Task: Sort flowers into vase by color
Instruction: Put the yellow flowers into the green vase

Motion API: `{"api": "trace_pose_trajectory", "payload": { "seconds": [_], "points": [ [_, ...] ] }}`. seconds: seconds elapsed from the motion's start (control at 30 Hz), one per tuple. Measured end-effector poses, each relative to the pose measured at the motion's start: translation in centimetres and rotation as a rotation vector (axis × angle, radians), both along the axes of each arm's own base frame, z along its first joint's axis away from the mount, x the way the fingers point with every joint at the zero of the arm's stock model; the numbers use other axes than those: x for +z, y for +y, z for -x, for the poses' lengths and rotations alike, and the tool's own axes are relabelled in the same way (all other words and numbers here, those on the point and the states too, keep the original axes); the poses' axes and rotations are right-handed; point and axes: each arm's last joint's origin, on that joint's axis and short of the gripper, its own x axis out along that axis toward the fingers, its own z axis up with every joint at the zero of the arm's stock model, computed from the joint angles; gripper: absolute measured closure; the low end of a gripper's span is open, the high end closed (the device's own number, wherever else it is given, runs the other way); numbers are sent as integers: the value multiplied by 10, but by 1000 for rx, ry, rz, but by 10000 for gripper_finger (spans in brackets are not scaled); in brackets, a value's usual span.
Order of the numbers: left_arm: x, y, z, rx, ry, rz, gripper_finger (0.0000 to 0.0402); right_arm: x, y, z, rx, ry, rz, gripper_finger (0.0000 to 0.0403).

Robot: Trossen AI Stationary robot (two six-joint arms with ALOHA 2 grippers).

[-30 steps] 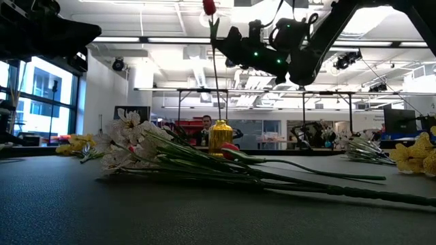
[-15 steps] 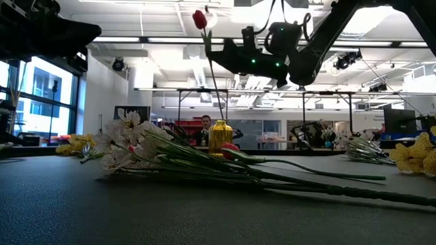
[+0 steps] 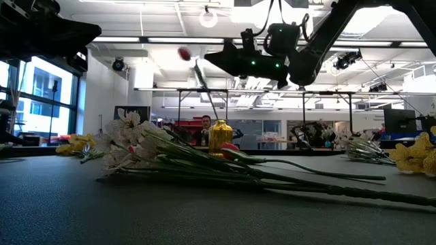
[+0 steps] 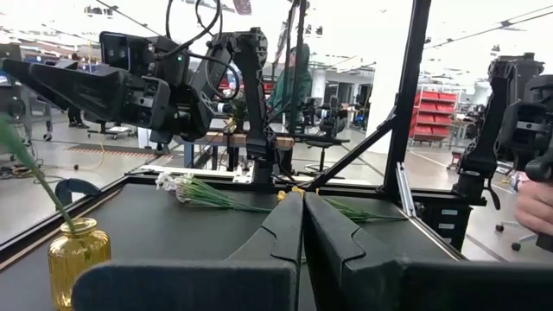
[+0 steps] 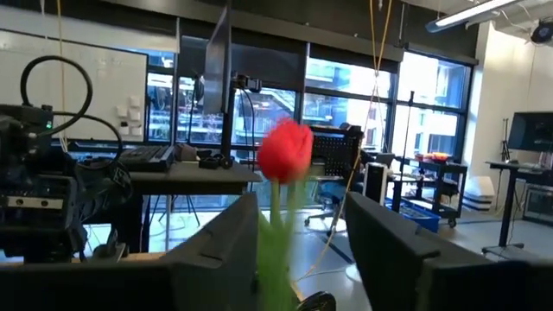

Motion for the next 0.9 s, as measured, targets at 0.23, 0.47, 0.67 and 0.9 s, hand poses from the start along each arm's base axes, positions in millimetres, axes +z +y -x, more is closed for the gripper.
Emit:
{"api": "trace_pose_trajectory", "payload": {
  "seconds": [0.23,0.47,0.67,0.9],
  "points": [
    [0,0,0,0,0,3,401,12,0,6,-6,55,-33,203],
    [0,0,0,2,1,2,402,54,25,30,-90,336,-59,208],
    [-2,2,-2,79,27,-25,401,82,76,77,-228,657,-163,227],
    [-4,4,-6,181,60,-40,402,88,137,120,-340,803,-375,256]
  ]
}}
